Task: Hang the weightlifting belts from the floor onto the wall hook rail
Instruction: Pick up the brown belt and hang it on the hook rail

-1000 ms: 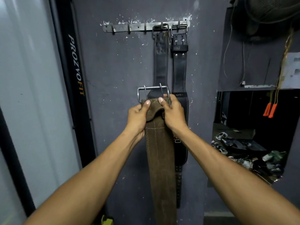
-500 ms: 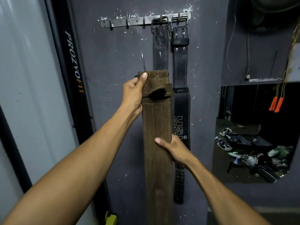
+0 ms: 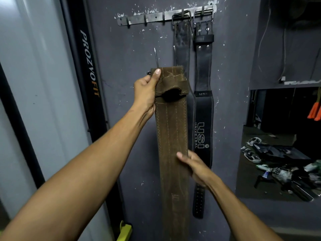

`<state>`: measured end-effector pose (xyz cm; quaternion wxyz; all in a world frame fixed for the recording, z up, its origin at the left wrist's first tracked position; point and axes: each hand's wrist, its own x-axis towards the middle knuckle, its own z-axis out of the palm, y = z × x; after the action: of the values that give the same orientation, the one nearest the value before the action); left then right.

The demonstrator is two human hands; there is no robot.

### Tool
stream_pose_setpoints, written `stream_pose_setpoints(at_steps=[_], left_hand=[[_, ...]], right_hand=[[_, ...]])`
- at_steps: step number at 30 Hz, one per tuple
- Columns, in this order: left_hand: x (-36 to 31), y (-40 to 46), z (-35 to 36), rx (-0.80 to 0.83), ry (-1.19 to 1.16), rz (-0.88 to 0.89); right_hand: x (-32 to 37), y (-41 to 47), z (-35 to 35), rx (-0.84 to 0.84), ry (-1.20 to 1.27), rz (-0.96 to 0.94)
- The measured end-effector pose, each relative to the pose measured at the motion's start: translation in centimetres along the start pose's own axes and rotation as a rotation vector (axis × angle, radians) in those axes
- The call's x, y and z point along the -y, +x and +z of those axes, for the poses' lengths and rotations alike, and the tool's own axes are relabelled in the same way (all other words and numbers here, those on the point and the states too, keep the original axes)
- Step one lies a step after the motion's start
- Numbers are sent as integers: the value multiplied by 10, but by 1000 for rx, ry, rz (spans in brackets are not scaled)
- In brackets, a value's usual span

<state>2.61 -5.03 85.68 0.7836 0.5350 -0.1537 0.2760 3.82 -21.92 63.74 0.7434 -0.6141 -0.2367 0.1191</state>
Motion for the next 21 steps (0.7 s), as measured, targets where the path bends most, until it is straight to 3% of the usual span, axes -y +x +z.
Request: stream_pose_setpoints(at_steps=[3,8,13,21], left_hand=[[10,0,3,-17,-4,-33],[26,-4,23,-73,70,-74],[28,-4,28,-53,307,18],[16,34,19,-128,758,261]], right_hand=[[67,21,-3,2,72,-173],[158,52,13,-175,-221,-431],[182,78,9,-385,-430,-492],[199,117,26,-597,-627,-759]])
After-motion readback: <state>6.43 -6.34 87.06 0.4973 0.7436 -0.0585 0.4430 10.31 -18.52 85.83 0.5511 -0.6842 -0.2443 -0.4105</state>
